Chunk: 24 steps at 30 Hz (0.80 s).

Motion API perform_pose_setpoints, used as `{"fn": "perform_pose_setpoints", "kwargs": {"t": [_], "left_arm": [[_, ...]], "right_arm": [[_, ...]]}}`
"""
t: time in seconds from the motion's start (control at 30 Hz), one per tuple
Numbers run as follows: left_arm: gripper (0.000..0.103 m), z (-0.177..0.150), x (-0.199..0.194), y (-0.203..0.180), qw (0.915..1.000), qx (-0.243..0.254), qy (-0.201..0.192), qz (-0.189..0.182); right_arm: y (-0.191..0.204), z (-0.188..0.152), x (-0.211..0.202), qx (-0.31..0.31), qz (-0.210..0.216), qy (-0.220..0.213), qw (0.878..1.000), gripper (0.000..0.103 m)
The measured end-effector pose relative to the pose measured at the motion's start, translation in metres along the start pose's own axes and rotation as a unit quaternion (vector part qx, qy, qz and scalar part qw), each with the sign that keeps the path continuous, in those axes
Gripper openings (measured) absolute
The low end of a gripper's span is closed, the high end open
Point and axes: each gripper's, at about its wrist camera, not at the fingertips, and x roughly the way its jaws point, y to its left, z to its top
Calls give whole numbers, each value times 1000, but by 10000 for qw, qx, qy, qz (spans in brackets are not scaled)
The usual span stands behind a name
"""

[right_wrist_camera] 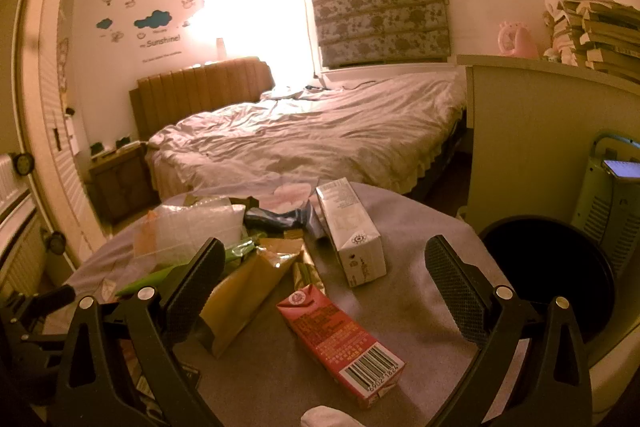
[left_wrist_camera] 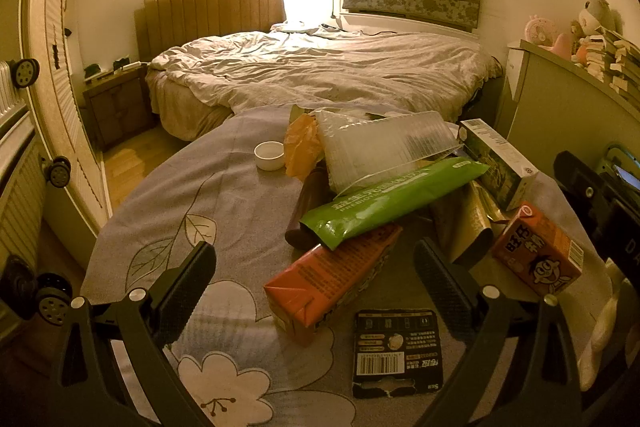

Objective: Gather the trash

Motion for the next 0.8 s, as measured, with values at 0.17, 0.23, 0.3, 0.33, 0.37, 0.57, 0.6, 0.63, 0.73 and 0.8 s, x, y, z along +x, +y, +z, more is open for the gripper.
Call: {"fn": "perform_pose_setpoints", "kwargs": {"t": [0.17, 0.23, 0.3, 0.33, 0.37, 0.57, 0.6, 0.63, 0.73, 0.8], "left_arm": [[98, 0, 0, 0, 10000, -1, 2, -2], [98, 0, 0, 0, 10000, -11, 4, -9], [98, 0, -2, 3, 9999, -52, -32, -126], [98, -1, -4, 7, 9997, -65, -15, -251], [98, -1, -5, 10, 9995, -49, -7, -309], [98, 22, -1, 34, 9954, 404, 20, -869], [98, 28, 1, 34, 9944, 534, 17, -913], [98, 37, 5, 30, 9921, 778, 24, -983], [98, 55, 13, 13, 9851, 1279, -36, -1145], [98, 67, 16, -2, 9797, 1547, -59, -1277]], "right_arm": [[-1, 0, 1, 7, -2, 9, 10000, 99], [0, 1, 1, 28, 20, 54, 10000, 99], [-1, 3, 4, 50, 197, 239, 9995, 99], [-5, 7, 6, 51, 277, 355, 9990, 99], [-10, 12, 7, 62, 342, 455, 9984, 99], [-44, 59, 31, 30, 868, 1117, 9899, 98], [-45, 62, 35, -38, 878, 1191, 9890, 98], [-44, 66, 44, -136, 898, 1351, 9867, 97], [-41, 69, 73, -167, 1145, 1891, 9751, 89], [-33, 68, 93, -314, 1163, 2154, 9691, 85]]}}
